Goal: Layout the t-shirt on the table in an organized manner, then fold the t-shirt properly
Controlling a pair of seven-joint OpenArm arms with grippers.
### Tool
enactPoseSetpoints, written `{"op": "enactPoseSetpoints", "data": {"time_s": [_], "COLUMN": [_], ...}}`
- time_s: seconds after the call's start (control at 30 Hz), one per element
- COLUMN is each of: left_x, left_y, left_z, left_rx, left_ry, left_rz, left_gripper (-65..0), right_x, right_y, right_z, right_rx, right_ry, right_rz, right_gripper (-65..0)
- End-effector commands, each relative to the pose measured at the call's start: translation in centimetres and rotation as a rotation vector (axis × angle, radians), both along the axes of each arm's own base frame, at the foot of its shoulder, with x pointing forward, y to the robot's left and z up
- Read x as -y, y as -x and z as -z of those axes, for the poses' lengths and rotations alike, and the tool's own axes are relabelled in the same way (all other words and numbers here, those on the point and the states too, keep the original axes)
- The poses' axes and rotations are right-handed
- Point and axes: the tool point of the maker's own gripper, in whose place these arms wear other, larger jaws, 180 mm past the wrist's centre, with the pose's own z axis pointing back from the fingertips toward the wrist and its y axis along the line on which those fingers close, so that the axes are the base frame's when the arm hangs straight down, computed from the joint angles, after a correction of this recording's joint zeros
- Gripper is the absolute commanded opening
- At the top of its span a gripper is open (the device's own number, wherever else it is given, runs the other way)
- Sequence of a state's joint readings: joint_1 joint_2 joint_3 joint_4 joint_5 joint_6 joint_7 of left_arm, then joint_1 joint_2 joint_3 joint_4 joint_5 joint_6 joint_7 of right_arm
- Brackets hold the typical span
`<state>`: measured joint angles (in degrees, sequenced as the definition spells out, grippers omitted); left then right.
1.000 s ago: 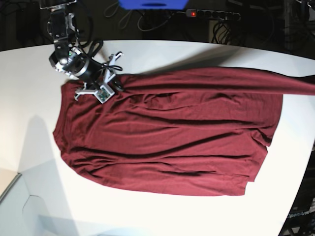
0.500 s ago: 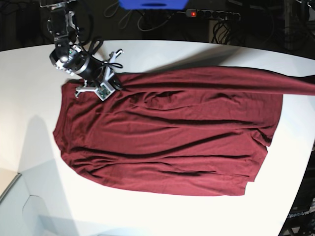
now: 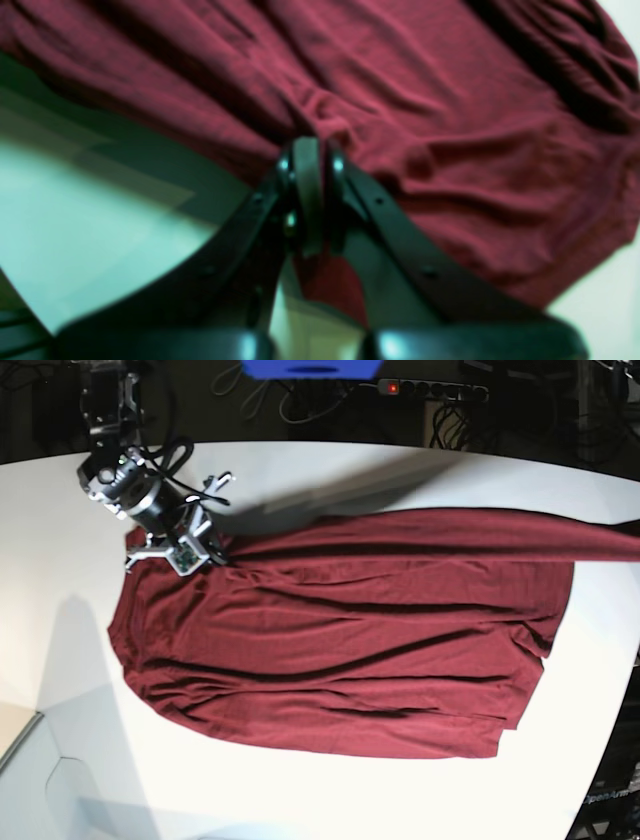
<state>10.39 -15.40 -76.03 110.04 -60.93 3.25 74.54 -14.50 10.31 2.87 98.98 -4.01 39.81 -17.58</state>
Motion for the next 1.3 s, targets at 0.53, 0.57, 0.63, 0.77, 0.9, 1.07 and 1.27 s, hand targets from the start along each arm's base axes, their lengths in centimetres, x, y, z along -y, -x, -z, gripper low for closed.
{"op": "enactPoseSetpoints", "data": {"time_s": [0.53, 0.57, 0.63, 0.77, 0.9, 1.07, 1.27], "left_x": [0.9, 0.8, 0.5, 0.9, 2.0, 3.5, 3.8], "left_y": [-5.6, -5.7, -5.9, -6.5, -8.0, -9.0, -8.8], "left_z": [6.0, 6.2, 7.1, 8.4, 9.2, 10.5, 12.6], "left_rx": [-0.034, -0.039, -0.058, -0.093, -0.107, -0.133, -0.170], "left_ry": [0.229, 0.236, 0.252, 0.272, 0.241, 0.179, 0.182], "left_rz": [0.035, 0.030, 0.014, 0.019, 0.051, 0.083, 0.072], "left_gripper": [-65.0, -65.0, -65.0, -65.0, -65.0, -65.0, -65.0], "right_x": [1.2, 1.3, 1.7, 1.9, 3.2, 3.5, 3.6], "right_y": [-1.3, -1.6, -1.9, -2.6, -3.4, -4.2, -4.9], "right_z": [0.4, 0.3, 0.0, -0.6, -1.3, -1.7, -2.0], "right_rx": [0.002, 0.008, 0.016, 0.036, 0.060, 0.072, 0.084], "right_ry": [-0.003, -0.002, 0.011, 0.019, 0.031, 0.038, 0.038], "right_rz": [0.012, 0.012, 0.009, 0.008, 0.035, 0.038, 0.041], "right_gripper": [-65.0, -65.0, -65.0, -65.0, -65.0, -65.0, -65.0]}}
